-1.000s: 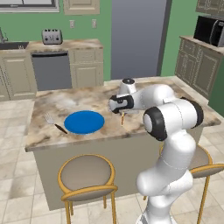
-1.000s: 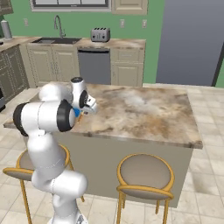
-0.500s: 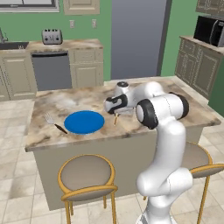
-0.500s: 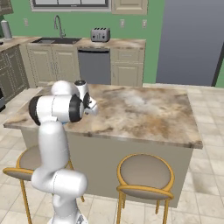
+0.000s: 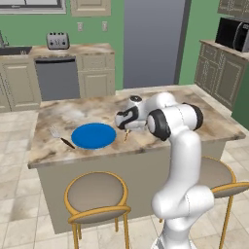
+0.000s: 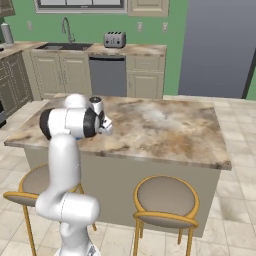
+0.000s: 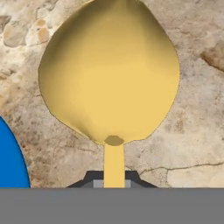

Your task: Take the fork and place it on the left side of the plate. Then take the spoon and place it on the right side of the plate. Make sure they're directly next to the plate.

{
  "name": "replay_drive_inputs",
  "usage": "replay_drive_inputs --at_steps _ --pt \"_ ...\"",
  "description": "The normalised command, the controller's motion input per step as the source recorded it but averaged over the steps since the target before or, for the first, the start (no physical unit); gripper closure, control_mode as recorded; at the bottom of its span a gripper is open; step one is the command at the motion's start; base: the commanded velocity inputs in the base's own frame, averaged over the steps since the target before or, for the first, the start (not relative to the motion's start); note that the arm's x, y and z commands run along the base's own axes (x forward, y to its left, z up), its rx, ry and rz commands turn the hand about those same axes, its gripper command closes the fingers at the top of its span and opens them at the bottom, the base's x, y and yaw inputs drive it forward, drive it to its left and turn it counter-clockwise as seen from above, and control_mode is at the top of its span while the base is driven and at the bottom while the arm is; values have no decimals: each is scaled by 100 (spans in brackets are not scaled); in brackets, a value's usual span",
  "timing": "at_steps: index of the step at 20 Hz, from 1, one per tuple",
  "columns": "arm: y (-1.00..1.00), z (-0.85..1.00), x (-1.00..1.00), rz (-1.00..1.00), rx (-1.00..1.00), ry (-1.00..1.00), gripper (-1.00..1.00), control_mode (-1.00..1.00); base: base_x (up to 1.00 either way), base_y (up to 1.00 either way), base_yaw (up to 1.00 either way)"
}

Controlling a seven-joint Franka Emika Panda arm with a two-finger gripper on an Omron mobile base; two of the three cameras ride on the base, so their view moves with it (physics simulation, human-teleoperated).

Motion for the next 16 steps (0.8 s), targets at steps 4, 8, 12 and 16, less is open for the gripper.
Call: replay_drive_inputs --at_steps 4,8,12,16 --pt "8 -25 54 0 5 0 100 -100 0 0 0" --pt "13 -30 47 0 5 0 100 -100 0 0 0" --pt "6 -33 35 -1 4 0 100 -100 0 0 0" --pt "28 -42 30 -4 4 6 -100 -100 0 0 0"
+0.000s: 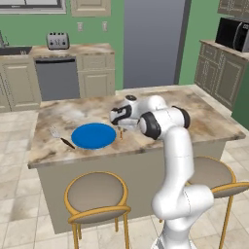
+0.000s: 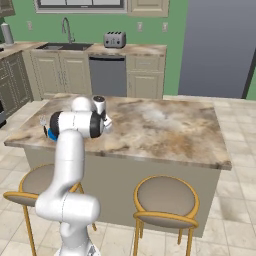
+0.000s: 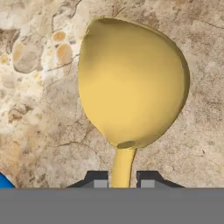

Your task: Take the fork and place it on the left side of the plate. Then take the spoon and place it on the right side of the plate. Make sure they're directly next to the plate.

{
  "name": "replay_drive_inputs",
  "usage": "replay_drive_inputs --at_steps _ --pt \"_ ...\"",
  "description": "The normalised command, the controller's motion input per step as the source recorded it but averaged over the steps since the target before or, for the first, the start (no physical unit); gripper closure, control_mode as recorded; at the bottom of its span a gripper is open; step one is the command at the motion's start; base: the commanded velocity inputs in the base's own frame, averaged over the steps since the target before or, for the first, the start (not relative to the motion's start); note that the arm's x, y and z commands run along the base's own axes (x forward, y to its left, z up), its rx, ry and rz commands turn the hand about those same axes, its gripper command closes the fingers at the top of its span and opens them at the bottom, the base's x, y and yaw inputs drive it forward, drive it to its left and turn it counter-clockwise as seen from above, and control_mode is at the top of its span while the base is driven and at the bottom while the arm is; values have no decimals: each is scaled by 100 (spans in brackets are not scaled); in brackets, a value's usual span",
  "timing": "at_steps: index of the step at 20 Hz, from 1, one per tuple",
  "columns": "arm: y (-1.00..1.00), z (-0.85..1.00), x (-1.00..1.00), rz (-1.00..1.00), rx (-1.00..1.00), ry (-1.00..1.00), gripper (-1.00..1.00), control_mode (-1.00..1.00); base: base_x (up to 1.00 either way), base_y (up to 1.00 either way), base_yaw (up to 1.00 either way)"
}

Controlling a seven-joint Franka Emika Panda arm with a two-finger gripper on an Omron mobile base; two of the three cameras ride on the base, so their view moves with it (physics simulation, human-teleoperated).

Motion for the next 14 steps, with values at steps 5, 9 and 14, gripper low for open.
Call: replay_drive_inputs --at_steps 5,9,14 --pt "8 -20 14 -5 1 8 -100 -100 0 0 0" --pt "-1 10 -2 -3 0 0 -100 -100 0 0 0" --pt "-15 60 -30 -2 0 0 -100 -100 0 0 0"
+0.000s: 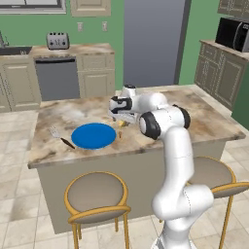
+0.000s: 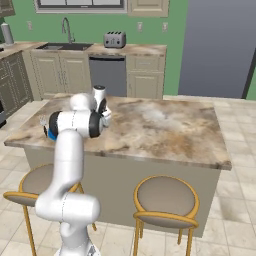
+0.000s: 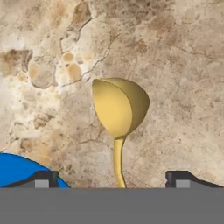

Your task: Take the fork and place it on the left side of the plate. Then take the spoon and place it on the right side of the plate. Make sure they're directly next to the plate.

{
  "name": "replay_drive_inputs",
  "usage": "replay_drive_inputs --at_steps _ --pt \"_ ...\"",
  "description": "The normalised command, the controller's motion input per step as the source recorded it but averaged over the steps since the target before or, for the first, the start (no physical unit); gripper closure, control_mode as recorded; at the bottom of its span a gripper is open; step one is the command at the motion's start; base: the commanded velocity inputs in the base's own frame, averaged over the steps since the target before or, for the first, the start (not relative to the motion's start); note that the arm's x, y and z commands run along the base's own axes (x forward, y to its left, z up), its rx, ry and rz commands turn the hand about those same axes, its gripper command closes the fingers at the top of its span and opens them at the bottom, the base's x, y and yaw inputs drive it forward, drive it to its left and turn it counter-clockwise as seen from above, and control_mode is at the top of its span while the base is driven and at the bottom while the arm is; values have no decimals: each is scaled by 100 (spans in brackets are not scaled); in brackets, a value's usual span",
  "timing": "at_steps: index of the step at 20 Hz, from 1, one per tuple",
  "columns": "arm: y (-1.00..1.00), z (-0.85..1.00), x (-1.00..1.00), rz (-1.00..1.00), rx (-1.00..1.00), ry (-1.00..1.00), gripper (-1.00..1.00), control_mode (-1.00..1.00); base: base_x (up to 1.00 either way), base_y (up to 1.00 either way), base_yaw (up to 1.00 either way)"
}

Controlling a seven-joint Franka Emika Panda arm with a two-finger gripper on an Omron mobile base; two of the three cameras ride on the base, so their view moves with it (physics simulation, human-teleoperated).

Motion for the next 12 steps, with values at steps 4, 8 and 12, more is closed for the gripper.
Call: replay_drive_inputs --at_steps 4,8,12 --pt "-1 70 -86 -5 0 0 -100 -100 0 0 0" --pt "-1 18 -100 -6 -2 0 -100 -100 0 0 0" --pt "3 0 -100 0 -4 0 -100 -100 0 0 0"
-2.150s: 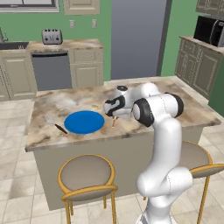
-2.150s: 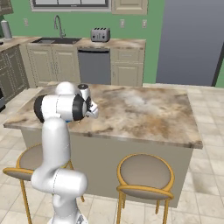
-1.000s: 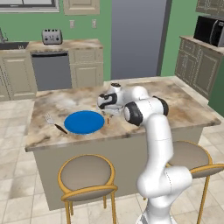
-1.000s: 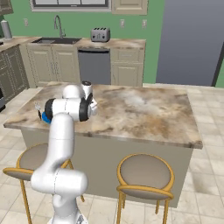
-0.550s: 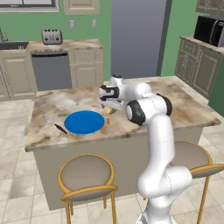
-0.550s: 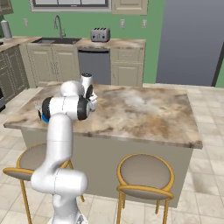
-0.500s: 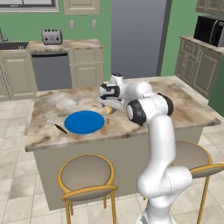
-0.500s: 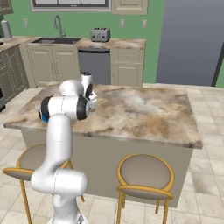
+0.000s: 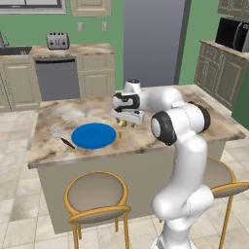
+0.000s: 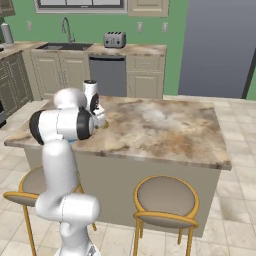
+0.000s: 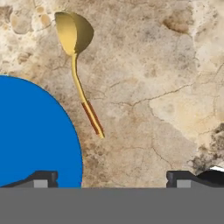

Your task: Take the fork and place it on the left side of the plate. Then take the spoon and place it on the right side of the plate. Make sure they're directly next to the plate.

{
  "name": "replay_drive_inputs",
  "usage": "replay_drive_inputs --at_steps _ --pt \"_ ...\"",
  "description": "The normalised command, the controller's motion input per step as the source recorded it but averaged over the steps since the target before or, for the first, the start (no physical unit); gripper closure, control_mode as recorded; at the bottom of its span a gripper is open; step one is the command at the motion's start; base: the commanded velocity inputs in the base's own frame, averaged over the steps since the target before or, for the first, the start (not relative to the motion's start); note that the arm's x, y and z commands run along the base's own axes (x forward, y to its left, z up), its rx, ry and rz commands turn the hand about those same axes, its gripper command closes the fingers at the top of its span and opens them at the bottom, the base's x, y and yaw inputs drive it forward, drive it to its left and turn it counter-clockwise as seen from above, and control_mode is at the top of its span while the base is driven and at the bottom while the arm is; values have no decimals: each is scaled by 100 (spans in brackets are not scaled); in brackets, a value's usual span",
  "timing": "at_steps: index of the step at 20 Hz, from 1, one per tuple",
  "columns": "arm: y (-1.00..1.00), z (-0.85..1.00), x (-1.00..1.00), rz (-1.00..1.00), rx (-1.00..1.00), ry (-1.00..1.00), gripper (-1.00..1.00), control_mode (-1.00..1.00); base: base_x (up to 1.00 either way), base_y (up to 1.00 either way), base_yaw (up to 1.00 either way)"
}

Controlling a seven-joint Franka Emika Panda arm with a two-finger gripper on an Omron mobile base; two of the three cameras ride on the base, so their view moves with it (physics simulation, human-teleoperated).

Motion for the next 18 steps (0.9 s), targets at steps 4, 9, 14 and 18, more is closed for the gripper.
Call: replay_drive_inputs --at_steps 4,9,14,18 --pt "0 10 -100 0 -1 0 -100 -100 0 0 0" --pt "0 28 -100 0 -1 0 -100 -100 0 0 0" --pt "-4 20 -100 0 -2 -1 -100 -100 0 0 0" --pt "0 21 -100 4 -7 -2 -100 -100 0 0 0"
